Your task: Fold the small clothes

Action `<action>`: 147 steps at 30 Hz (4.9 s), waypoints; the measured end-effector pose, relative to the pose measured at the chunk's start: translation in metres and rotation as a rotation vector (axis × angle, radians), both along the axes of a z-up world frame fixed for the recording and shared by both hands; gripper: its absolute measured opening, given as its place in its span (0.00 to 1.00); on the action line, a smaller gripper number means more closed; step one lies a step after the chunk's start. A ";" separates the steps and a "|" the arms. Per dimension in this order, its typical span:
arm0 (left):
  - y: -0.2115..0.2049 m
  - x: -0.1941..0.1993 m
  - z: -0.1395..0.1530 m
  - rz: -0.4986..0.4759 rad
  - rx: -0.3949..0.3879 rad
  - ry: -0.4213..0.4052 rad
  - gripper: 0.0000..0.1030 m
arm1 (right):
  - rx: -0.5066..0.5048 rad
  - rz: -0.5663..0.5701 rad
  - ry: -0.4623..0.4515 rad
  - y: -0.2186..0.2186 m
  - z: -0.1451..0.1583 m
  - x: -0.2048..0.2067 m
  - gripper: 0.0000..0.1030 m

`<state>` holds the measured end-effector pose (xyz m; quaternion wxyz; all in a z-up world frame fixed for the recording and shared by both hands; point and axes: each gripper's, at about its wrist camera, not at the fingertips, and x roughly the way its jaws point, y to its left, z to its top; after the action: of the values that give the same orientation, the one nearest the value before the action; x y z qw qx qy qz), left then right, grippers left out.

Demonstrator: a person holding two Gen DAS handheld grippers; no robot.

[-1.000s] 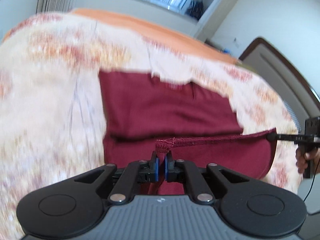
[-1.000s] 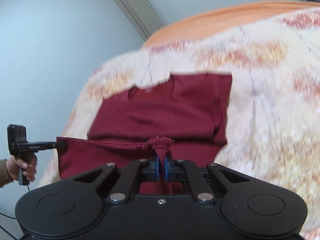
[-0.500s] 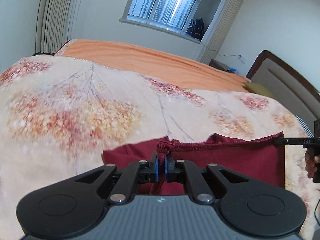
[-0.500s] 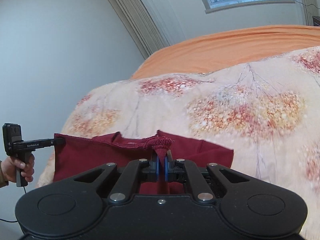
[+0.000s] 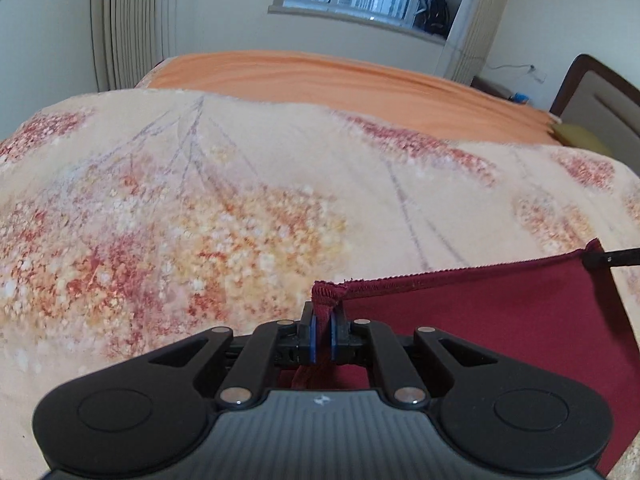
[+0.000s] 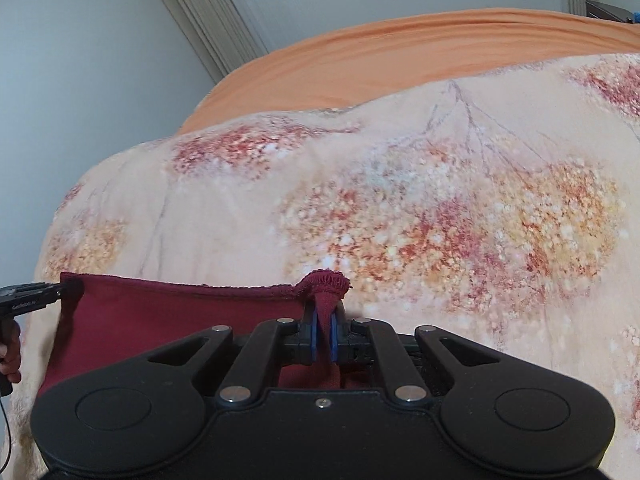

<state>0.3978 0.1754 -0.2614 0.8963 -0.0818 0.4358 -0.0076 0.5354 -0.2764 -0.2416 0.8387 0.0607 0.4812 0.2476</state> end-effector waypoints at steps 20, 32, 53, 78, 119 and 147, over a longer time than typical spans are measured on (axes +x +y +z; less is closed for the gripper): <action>0.007 -0.196 0.021 0.073 -0.119 0.005 0.54 | 0.081 -0.016 0.016 -0.093 0.027 -0.174 0.44; -0.003 -0.190 -0.013 0.009 -0.251 0.101 0.51 | 0.122 0.034 0.132 -0.087 -0.006 -0.198 0.14; -0.004 -0.174 -0.022 0.018 -0.142 0.227 0.14 | 0.011 0.017 0.198 -0.085 -0.019 -0.191 0.21; -0.038 -0.123 0.031 -0.095 -0.215 0.024 0.48 | 0.173 0.157 0.091 0.005 0.023 -0.125 0.45; 0.023 -0.112 0.002 0.112 -0.187 0.071 0.55 | -0.197 0.367 0.024 0.166 -0.038 -0.112 0.09; -0.080 -0.089 0.043 -0.118 -0.120 -0.006 0.15 | -0.024 0.240 0.151 0.136 -0.038 -0.102 0.12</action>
<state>0.3092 0.0956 -0.2184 0.8890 -0.1098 0.4359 -0.0867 0.4331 -0.1400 -0.2800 0.7651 0.0110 0.5498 0.3351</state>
